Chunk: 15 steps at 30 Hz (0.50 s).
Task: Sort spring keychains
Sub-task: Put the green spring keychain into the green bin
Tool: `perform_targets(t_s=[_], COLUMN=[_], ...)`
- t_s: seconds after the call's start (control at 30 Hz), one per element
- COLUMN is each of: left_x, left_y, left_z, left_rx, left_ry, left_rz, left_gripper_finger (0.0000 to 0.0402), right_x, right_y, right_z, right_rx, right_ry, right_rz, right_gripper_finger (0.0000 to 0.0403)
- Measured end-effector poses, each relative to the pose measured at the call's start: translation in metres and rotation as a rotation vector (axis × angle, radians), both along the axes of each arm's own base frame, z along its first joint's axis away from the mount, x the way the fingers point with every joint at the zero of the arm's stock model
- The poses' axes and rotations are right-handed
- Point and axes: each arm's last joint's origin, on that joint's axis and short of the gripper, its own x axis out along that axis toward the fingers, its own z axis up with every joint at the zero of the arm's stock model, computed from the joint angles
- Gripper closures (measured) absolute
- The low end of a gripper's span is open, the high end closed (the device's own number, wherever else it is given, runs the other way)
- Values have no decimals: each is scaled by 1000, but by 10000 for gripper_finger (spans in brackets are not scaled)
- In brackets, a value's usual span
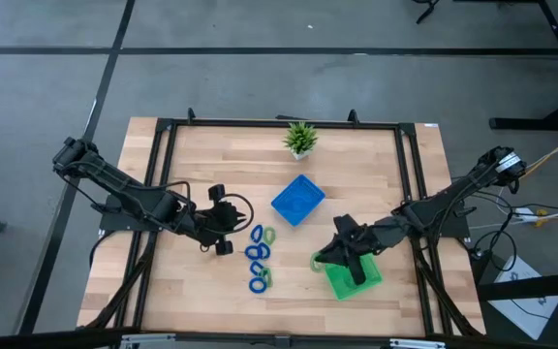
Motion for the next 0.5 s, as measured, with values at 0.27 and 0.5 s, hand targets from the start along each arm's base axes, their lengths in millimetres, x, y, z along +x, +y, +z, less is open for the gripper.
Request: perform_targets(t_s=[0.27, 0.5], left_x=[0, 0], left_y=[0, 0], left_z=[0, 0], left_rx=[-3, -2], left_ry=[-1, -1], left_rz=[2, 3], left_gripper_finger=[368, 370], right_x=[-9, -22], right_y=[1, -2], right_z=[-23, -42], right_rx=[163, 224], right_ry=[335, 637], right_rz=[81, 92], right_gripper_finger=[373, 372])
